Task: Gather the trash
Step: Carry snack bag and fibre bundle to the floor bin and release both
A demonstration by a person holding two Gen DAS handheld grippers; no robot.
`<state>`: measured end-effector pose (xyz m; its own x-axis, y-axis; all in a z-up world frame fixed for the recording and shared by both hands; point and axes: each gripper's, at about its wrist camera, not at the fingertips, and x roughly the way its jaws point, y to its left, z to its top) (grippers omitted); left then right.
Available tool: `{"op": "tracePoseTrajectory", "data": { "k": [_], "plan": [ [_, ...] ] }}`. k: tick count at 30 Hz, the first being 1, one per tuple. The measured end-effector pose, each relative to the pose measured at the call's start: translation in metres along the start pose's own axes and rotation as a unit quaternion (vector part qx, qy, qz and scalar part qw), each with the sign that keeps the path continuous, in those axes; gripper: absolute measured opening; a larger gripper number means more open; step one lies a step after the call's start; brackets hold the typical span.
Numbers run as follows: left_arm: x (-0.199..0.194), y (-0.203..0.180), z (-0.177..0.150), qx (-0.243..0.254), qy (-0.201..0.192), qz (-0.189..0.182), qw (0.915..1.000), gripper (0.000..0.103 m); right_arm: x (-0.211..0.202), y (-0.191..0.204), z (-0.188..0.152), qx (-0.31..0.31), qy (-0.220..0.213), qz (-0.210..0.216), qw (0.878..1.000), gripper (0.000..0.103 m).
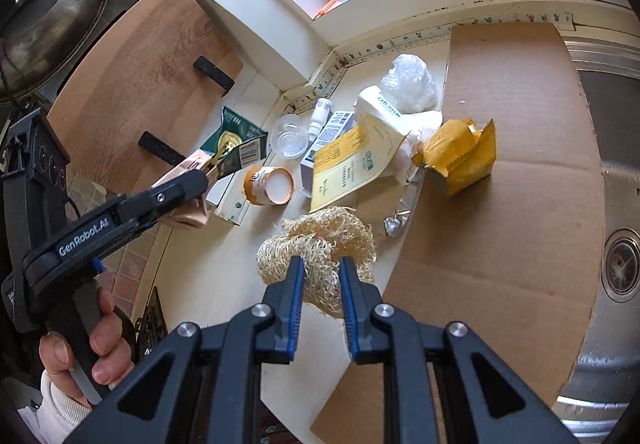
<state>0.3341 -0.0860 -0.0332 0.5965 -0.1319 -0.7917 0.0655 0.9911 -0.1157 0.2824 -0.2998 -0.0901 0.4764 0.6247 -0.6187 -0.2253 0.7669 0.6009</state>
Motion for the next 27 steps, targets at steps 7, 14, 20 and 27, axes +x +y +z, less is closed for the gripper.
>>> {"op": "tracePoseTrajectory", "data": {
  "k": [7,14,20,27],
  "plan": [
    [-0.082,0.038,-0.081,0.02,-0.005,-0.014,0.9997,0.038,-0.032,0.046,-0.058,-0.007,-0.023,-0.02,1.0,0.018],
    [-0.132,0.073,-0.159,0.034,0.004,-0.035,0.9988,0.038,-0.053,0.09,-0.137,-0.013,-0.03,-0.048,0.998,0.018],
    [-0.144,0.087,-0.215,0.048,0.031,-0.052,0.997,0.038,-0.06,0.11,-0.203,-0.012,-0.02,-0.073,0.997,0.018],
    [-0.128,0.077,-0.269,0.073,0.099,-0.063,0.9904,0.038,-0.053,0.099,-0.26,0.0,0.013,-0.113,0.994,0.018]
  ]
}}
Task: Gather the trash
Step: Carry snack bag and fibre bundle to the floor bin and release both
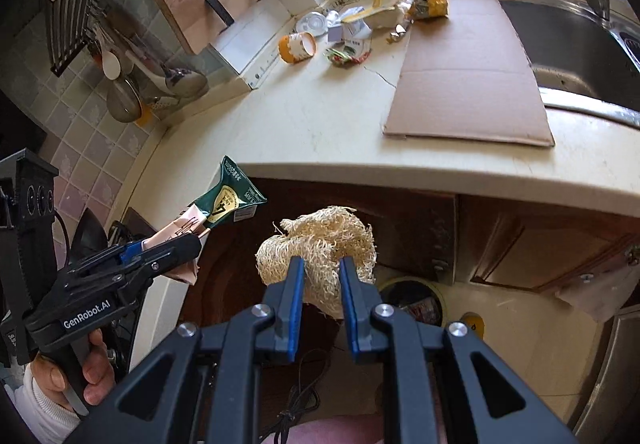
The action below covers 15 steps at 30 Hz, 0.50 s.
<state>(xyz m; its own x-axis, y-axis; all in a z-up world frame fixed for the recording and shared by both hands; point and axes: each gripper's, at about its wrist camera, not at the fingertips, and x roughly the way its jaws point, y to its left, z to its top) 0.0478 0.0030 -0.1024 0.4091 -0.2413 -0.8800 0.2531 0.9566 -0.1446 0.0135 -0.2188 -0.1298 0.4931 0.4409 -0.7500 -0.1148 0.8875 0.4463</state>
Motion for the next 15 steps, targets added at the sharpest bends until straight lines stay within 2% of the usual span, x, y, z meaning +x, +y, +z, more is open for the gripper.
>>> {"op": "tracePoseTrajectory", "data": {
  "k": [6,15],
  "plan": [
    [0.045,-0.017,-0.029,0.011,0.069,0.001,0.9976,0.038,0.023,-0.032,-0.033,0.03,0.042,-0.016,0.999,0.018],
    [0.15,-0.032,-0.067,0.013,0.156,0.016,0.9875,0.038,0.084,-0.081,-0.068,0.043,0.091,-0.045,0.994,0.018]
  ]
}}
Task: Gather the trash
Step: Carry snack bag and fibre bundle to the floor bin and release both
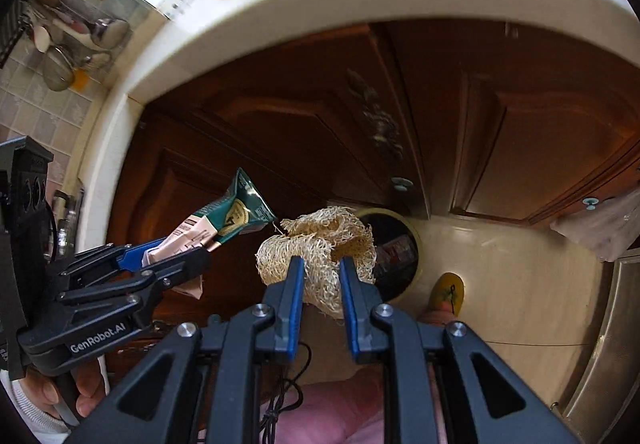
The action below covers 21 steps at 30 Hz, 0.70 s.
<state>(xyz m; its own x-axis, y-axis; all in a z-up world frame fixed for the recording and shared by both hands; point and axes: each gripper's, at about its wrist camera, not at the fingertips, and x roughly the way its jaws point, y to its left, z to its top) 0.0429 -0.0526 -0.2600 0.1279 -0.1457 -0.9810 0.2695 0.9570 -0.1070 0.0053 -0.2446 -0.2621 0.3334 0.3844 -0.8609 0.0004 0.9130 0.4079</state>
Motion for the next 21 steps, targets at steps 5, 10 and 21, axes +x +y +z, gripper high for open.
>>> {"op": "tracePoseTrajectory", "data": {
  "k": [5,10,21],
  "plan": [
    [0.064,-0.001,-0.003,-0.003,0.044,0.01,0.999,0.038,0.048,-0.014,-0.006,-0.007,0.016,-0.019,1.0,0.018],
    [0.121,0.004,-0.003,-0.014,0.08,0.022,0.9965,0.038,0.099,-0.027,-0.013,-0.007,0.045,-0.032,0.998,0.018],
    [0.207,0.021,0.001,-0.04,0.12,0.051,0.9906,0.068,0.168,-0.047,-0.013,-0.006,0.094,-0.061,0.994,0.018]
  ]
}}
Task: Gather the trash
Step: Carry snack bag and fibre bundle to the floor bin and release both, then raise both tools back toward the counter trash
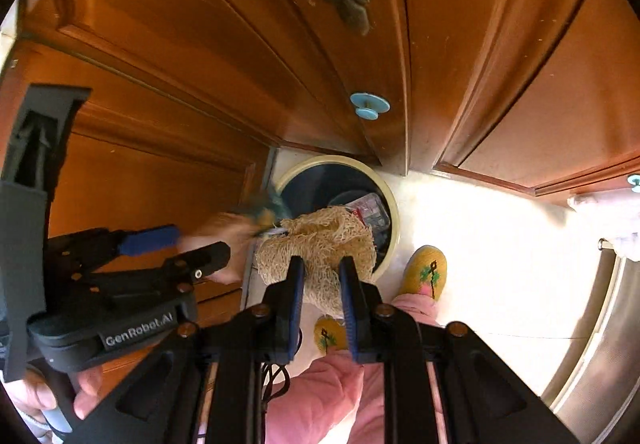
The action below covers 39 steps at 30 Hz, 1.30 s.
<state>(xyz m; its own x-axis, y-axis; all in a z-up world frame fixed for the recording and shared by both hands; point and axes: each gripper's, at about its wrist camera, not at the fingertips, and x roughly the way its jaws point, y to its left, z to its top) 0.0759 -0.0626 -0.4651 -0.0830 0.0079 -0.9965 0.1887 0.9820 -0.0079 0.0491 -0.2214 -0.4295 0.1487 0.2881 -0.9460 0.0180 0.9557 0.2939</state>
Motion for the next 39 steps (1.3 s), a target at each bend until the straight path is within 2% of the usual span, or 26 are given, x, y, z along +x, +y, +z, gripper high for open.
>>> {"op": "tracePoseTrajectory", "data": {
  "k": [7,12,16,20,24,33,39],
  "plan": [
    [0.007,0.031,-0.005,-0.027,0.006,0.003,0.9996,0.071,0.016,0.003,0.013,-0.013,0.019,-0.013,1.0,0.018],
    [0.002,0.053,-0.009,-0.045,-0.006,0.007,0.9989,0.071,0.022,0.012,0.015,-0.017,0.034,-0.014,0.999,0.02],
    [-0.011,0.07,-0.014,-0.071,-0.014,0.004,0.9974,0.071,0.028,0.017,0.02,-0.014,0.049,-0.015,0.999,0.022],
    [-0.025,0.085,-0.019,-0.097,-0.023,-0.004,0.995,0.071,0.022,0.028,0.024,-0.017,0.045,-0.02,0.999,0.026],
    [-0.048,0.094,-0.028,-0.104,-0.038,-0.006,0.9938,0.071,0.003,0.041,0.028,-0.024,0.032,-0.017,0.999,0.033],
    [-0.117,0.098,-0.044,-0.098,-0.07,-0.012,0.9926,0.072,-0.052,0.067,0.025,-0.035,0.003,-0.002,0.999,0.034],
    [-0.18,0.098,-0.054,-0.084,-0.111,-0.027,0.9899,0.072,-0.104,0.079,0.017,-0.043,-0.029,0.004,0.999,0.035]
  ]
}}
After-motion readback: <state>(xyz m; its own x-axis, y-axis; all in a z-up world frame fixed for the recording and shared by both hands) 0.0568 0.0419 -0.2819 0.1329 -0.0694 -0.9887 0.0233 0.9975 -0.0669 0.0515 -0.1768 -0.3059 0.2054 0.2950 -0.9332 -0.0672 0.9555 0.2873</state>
